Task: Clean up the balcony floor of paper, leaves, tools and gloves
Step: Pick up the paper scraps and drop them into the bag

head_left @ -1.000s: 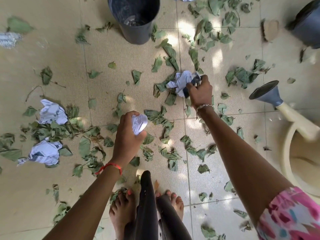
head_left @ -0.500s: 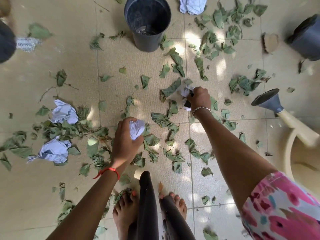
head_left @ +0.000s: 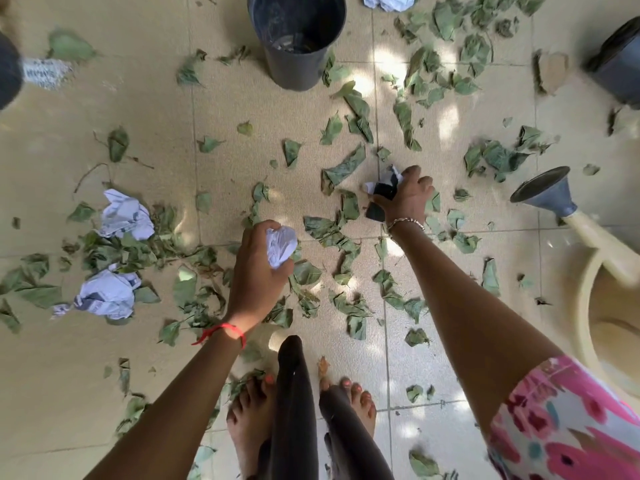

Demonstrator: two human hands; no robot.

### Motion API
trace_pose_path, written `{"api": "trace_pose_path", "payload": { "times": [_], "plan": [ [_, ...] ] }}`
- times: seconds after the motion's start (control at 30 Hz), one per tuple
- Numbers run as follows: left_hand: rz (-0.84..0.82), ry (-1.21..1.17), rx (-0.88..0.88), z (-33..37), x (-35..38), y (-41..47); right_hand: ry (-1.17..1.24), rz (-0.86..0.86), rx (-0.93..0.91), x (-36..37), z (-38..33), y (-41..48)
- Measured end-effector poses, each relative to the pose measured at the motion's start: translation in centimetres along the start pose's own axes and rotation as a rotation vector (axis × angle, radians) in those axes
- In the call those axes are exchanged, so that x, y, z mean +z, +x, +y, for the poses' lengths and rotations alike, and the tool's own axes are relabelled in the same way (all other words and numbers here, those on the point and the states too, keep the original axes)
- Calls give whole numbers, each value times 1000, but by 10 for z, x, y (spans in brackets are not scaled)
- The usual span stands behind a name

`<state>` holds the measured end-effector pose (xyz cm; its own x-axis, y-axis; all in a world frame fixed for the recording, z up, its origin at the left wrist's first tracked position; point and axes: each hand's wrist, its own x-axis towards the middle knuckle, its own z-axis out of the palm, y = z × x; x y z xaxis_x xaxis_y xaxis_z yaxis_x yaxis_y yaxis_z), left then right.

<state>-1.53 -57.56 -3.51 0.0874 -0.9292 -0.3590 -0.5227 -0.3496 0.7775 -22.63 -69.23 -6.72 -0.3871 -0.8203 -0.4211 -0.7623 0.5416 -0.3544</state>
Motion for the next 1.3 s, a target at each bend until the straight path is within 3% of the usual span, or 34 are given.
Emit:
{"api": "trace_pose_path", "payload": {
  "times": [0.2,0.37,0.53,0.9,1.1,1.3],
  "plan": [
    [-14,17,-31,17,-6,-11,53,-87,72,-20,-5,3],
    [-15,-5,-83,53,-21,-33,449,-130,201,-56,-6,-35],
    [-33,-10,-75,103,-45,-57,682,-240,360,-100,-9,-78],
    [-26,69,-44,237,-109,-86,812,-394,324,-221,-51,-163],
    [-28,14,-40,316,-174,-126,926,-472,326,-305,-97,-228],
    [-11,-2,-87,393,-262,-186,867,-500,216,-398,-162,-307]
  ]
}}
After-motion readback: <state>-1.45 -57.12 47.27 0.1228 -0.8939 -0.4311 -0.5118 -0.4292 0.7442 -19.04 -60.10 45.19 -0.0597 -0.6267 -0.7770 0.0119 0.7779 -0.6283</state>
